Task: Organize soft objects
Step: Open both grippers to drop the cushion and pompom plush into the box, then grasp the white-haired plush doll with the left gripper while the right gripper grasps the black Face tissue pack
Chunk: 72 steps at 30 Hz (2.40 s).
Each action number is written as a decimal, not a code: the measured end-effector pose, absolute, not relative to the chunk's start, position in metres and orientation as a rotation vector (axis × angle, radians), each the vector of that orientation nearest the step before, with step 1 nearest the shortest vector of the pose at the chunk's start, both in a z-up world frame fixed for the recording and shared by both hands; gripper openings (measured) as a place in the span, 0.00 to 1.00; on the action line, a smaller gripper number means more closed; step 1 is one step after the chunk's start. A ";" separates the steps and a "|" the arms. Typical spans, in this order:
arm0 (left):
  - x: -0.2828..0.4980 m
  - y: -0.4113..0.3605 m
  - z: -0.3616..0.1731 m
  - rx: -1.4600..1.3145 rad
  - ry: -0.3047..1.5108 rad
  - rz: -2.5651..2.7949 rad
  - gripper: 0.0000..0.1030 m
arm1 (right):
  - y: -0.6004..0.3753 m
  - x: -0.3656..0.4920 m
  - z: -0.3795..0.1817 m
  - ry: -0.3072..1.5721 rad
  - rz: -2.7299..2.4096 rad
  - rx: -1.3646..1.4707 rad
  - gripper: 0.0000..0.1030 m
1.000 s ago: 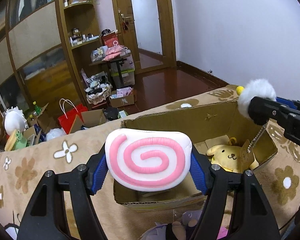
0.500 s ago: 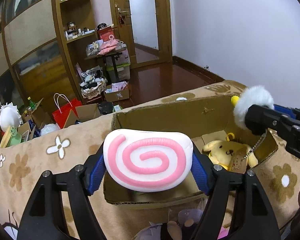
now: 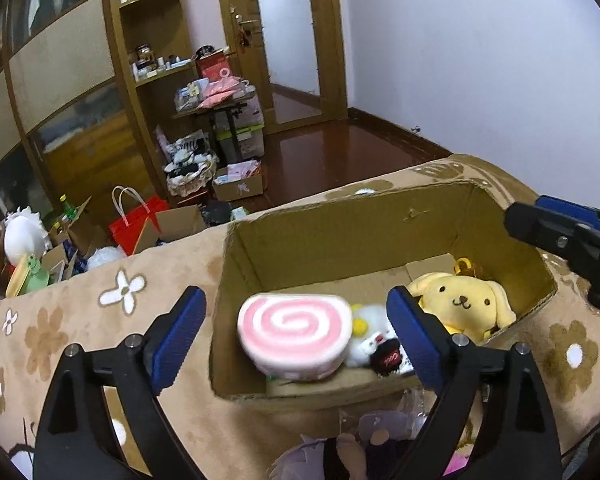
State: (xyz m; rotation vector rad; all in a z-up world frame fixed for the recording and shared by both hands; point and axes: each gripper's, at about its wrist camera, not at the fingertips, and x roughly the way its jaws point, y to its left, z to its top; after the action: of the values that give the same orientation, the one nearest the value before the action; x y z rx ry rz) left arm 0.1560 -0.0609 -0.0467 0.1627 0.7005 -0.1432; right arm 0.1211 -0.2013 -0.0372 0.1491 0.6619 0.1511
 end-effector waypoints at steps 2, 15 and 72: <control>0.153 -0.058 -0.047 0.151 0.712 -0.146 0.89 | -0.202 0.119 -0.036 0.669 0.157 0.144 0.61; 0.106 -0.043 -0.025 0.123 0.709 -0.113 0.96 | -0.203 0.078 -0.019 0.658 0.121 0.118 1.00; 0.131 -0.030 -0.134 -0.053 1.174 -0.193 0.97 | -0.201 0.095 -0.141 1.072 -0.018 0.156 1.00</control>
State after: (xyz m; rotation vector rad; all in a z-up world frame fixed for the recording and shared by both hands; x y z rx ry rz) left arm 0.1305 -0.0297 -0.1342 -0.0526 1.1740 -0.1932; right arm 0.0954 -0.2014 -0.1413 0.1563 1.0718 -0.0185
